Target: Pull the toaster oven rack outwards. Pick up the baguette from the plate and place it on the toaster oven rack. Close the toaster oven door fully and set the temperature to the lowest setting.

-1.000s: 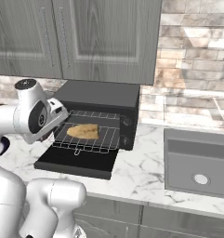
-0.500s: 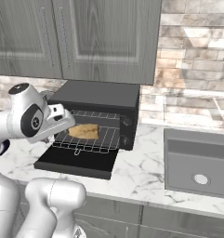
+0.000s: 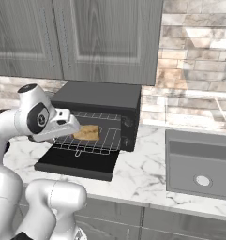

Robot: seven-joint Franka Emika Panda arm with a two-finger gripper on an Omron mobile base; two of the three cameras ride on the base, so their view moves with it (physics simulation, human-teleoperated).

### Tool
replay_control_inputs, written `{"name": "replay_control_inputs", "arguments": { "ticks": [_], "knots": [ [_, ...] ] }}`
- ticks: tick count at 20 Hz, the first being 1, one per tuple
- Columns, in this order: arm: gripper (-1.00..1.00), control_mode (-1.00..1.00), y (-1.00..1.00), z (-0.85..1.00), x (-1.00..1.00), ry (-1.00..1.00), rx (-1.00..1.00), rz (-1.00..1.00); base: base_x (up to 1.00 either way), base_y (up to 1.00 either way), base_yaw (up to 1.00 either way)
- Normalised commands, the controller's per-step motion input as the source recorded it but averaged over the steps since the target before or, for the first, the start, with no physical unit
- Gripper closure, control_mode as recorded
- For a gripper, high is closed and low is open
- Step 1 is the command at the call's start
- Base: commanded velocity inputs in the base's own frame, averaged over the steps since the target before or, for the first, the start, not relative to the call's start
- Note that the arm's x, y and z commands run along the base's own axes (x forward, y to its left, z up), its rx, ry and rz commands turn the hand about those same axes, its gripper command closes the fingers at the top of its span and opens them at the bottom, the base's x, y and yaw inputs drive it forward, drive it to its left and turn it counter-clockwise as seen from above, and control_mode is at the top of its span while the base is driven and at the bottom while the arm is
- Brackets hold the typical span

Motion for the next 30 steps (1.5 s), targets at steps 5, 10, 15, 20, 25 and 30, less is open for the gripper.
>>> {"name": "replay_control_inputs", "arguments": {
  "ticks": [5,10,15,20,25,30],
  "knots": [
    [-1.00,-1.00,0.00,-0.36,0.15,0.11,0.09,-0.11,0.00,0.00,0.00],
    [-1.00,-1.00,0.00,-0.27,0.12,0.02,0.05,-0.06,0.00,0.00,0.00],
    [-1.00,-1.00,0.00,-0.18,0.00,0.00,0.02,-0.04,0.00,0.00,0.00],
    [-1.00,-1.00,0.00,-0.17,-0.04,-0.04,0.00,-0.02,0.00,0.00,0.00],
    [-1.00,-1.00,0.00,-0.13,-0.03,-0.07,0.00,-0.02,0.00,0.00,0.00],
    [-1.00,-1.00,0.00,-0.12,0.00,-0.04,0.00,-0.02,0.00,0.00,0.00]
  ]
}}
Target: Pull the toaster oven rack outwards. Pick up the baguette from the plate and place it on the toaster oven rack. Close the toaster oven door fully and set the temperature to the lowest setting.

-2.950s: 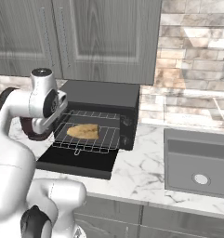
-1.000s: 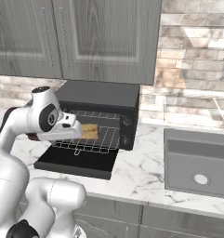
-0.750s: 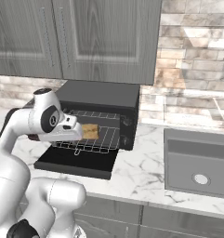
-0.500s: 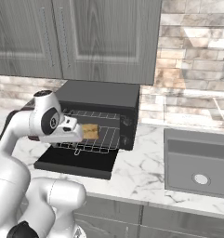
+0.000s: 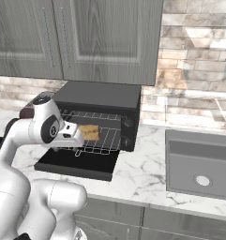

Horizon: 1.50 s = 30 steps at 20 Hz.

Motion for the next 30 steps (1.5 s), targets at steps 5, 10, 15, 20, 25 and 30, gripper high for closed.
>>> {"name": "replay_control_inputs", "arguments": {
  "ticks": [5,10,15,20,25,30],
  "knots": [
    [-1.00,-1.00,0.00,-0.15,0.00,-0.01,0.01,-0.03,0.00,0.00,0.00],
    [-1.00,-1.00,0.00,-0.13,0.06,0.00,0.02,-0.03,0.00,0.00,0.00],
    [-1.00,-1.00,0.00,-0.17,0.08,0.00,0.02,-0.03,0.00,0.00,0.00],
    [-1.00,-1.00,0.00,-0.12,0.14,0.00,0.02,-0.03,0.00,0.00,0.00],
    [-1.00,-1.00,0.00,-0.11,0.18,0.00,0.01,-0.02,0.00,0.00,0.00],
    [-1.00,-1.00,0.00,-0.13,0.22,0.00,0.01,-0.02,0.00,0.00,0.00]
  ]
}}
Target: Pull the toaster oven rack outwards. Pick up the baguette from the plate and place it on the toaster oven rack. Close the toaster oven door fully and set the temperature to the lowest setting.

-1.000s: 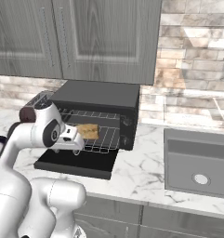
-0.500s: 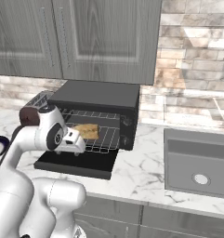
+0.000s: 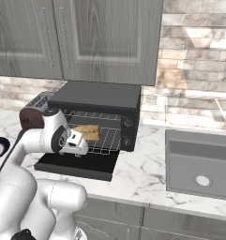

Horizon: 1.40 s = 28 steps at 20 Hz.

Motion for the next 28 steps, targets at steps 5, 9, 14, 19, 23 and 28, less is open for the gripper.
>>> {"name": "replay_control_inputs", "arguments": {
  "ticks": [5,9,14,19,23,28],
  "knots": [
    [-1.00,-1.00,0.00,-0.13,0.26,0.00,0.01,-0.01,0.00,0.00,0.00],
    [-1.00,-1.00,0.00,-0.10,0.28,0.00,0.01,0.00,0.00,0.00,0.00],
    [-1.00,-1.00,0.00,-0.08,0.27,0.00,0.00,0.00,0.00,0.00,0.00],
    [-1.00,-1.00,0.00,-0.06,0.24,0.00,0.00,0.00,0.00,0.00,0.00],
    [-1.00,-1.00,0.00,-0.04,0.20,-0.02,0.00,0.00,0.00,0.00,0.00],
    [-1.00,-1.00,0.00,-0.16,0.04,-0.02,0.00,0.00,0.00,0.00,0.00]
  ]
}}
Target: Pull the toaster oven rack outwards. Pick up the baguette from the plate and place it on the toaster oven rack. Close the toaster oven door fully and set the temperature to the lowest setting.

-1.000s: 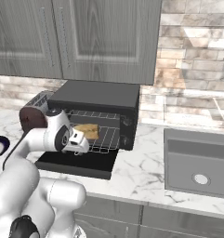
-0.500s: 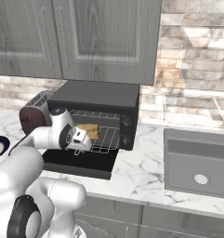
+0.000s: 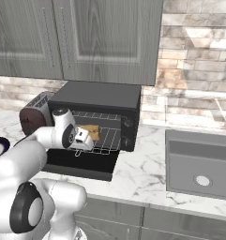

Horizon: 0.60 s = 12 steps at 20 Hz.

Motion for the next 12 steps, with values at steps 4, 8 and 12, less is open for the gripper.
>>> {"name": "replay_control_inputs", "arguments": {
  "ticks": [4,8,12],
  "knots": [
    [-1.00,-1.00,0.00,-0.22,0.00,-0.03,0.00,0.00,0.00,0.00,0.00],
    [-1.00,-1.00,0.00,-0.22,-0.49,-0.10,0.00,0.00,0.00,0.00,0.00],
    [-1.00,-1.00,0.00,-0.05,-0.14,-0.11,0.02,0.00,0.00,0.00,0.00]
  ]
}}
